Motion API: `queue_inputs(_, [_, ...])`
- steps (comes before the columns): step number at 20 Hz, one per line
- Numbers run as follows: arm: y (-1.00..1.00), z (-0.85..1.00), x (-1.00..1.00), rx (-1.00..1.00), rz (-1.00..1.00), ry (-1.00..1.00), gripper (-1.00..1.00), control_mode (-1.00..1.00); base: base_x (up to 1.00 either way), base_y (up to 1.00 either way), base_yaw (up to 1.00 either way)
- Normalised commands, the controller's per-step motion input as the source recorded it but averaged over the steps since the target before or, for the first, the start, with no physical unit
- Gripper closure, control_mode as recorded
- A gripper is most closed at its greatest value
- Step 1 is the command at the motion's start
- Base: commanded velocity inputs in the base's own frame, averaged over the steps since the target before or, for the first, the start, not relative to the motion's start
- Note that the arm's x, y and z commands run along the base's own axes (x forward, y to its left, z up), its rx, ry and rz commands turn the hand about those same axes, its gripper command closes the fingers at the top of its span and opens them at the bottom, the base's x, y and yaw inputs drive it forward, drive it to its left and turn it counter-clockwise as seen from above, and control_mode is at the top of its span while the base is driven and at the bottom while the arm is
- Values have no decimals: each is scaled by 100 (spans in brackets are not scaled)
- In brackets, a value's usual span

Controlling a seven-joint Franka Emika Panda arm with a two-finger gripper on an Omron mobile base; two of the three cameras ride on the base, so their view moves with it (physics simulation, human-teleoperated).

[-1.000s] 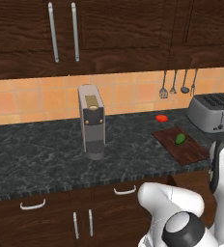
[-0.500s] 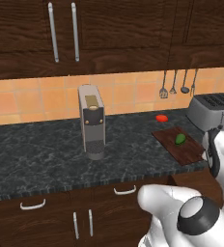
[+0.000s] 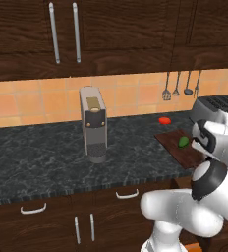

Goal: Place the appropriate cutting tool for cutting the avocado skin on the cutting board.

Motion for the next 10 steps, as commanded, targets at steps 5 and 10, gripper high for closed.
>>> queue_inputs(5, [0, -10, 70, 0, 1, 0, 100, -100, 0, 0, 0])
queue_inputs(10, [0, -46, 48, 0, 2, 0, 100, -100, 0, 0, 0])
